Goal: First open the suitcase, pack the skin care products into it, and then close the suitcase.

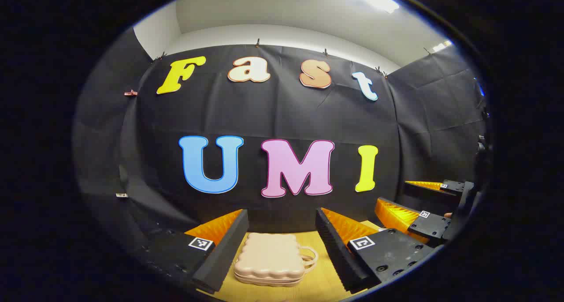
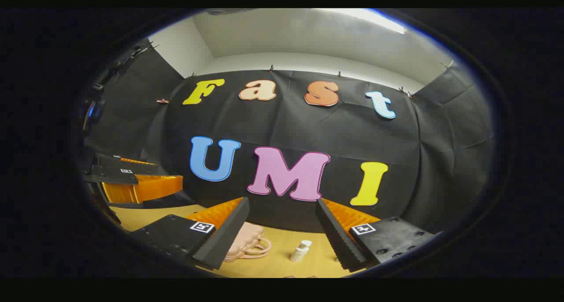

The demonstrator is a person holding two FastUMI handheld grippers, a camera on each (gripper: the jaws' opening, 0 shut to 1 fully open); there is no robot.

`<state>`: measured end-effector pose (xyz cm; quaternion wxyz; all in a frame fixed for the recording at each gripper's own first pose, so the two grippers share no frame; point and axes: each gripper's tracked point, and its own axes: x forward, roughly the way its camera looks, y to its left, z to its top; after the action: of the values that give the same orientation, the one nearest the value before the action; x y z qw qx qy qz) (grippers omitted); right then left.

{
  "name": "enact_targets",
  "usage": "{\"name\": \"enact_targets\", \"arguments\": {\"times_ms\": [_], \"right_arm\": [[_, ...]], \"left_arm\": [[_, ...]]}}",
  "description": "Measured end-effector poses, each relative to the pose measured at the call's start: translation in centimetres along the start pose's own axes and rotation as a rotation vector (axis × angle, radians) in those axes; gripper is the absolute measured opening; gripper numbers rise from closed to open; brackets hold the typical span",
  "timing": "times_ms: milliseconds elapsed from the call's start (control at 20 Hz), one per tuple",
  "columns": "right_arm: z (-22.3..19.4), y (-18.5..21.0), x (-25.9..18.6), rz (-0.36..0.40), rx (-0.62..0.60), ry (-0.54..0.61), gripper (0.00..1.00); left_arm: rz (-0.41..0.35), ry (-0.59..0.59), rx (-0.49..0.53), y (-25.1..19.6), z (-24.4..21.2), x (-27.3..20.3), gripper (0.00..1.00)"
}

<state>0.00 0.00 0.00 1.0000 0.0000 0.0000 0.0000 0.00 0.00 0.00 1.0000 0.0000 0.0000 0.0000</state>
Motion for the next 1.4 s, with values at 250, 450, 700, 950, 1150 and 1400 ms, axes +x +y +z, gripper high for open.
{"name": "enact_targets", "arguments": {"times_ms": [250, 450, 700, 950, 1150, 1400], "right_arm": [[-0.1, -1.0, 0.2, -0.051, 0.021, 0.015, 0.96], [-1.4, -1.6, -0.2, -0.09, 0.008, 0.052, 0.96], [-1.3, -2.2, -0.8, -0.11, 0.002, 0.049, 0.96], [-1.4, -2.8, -0.6, -0.101, 0.017, 0.03, 0.96], [-1.3, -3.4, -0.1, -0.098, 0.006, 0.021, 0.96], [-1.1, -4.4, 0.1, -0.091, 0.022, -0.01, 0.96]], "left_arm": [[-0.021, 0.069, -0.046, -0.7, -2.3, -0.3, 0.96], [-0.055, 0.068, -0.023, -1.0, -2.4, 0.2, 0.96], [-0.069, 0.063, -0.022, -1.4, -2.8, 1.0, 0.96], [-0.069, 0.078, -0.022, -1.9, -4.0, 1.5, 0.96], [-0.054, 0.091, -0.03, -2.0, -4.8, 2.0, 0.97], [-0.113, 0.115, -0.011, -4.3, -6.6, 4.2, 0.98]]}}
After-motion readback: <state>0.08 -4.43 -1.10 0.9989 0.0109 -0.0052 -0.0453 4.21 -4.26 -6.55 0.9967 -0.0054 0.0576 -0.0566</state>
